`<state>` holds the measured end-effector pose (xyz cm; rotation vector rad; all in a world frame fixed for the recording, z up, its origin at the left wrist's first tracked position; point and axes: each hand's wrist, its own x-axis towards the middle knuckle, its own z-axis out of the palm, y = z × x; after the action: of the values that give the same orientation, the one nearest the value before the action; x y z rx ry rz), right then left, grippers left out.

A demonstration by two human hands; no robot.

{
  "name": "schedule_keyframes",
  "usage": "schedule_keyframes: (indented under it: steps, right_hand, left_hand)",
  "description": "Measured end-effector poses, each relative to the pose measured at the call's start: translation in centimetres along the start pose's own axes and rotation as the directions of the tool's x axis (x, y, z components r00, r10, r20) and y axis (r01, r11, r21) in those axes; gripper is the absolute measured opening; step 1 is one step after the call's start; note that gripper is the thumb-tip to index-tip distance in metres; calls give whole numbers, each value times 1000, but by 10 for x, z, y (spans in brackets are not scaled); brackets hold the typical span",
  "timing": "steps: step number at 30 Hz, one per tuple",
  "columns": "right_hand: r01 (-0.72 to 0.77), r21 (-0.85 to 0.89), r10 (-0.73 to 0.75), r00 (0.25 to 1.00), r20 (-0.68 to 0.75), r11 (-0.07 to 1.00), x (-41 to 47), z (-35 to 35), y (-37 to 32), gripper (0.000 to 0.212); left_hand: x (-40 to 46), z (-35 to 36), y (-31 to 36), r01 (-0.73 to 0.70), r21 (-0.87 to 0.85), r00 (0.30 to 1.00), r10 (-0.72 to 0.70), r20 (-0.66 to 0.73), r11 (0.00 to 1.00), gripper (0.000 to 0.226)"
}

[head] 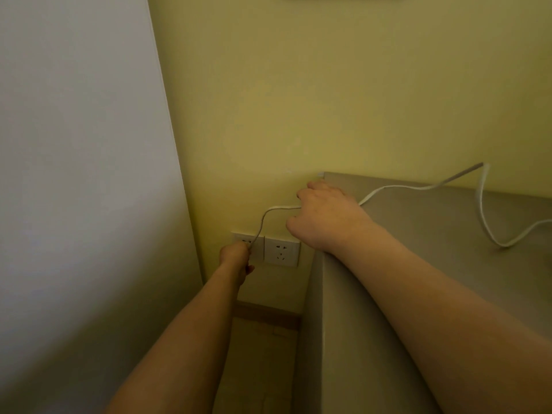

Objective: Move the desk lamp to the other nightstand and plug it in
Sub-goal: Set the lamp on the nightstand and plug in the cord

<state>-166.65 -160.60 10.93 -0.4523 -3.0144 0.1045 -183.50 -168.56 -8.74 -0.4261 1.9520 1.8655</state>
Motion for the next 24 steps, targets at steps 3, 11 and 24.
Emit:
schedule_keyframes:
  steps: [3,11,24]
  right_hand:
    - [-4,-2,4,1000,5,1000,1,0,0,55]
    - [3,-14,-3,1000,11,1000,1,0,1,57]
    - [7,-16,-6,1000,13,1000,3,1,0,57]
  left_hand:
    - [0,1,3,37,-11,999,-37,-10,999,25]
    - [1,-3,7,-19,102,1000,18,10,995,15]
    - [2,-8,11,12,-5,997,-12,72,1000,26]
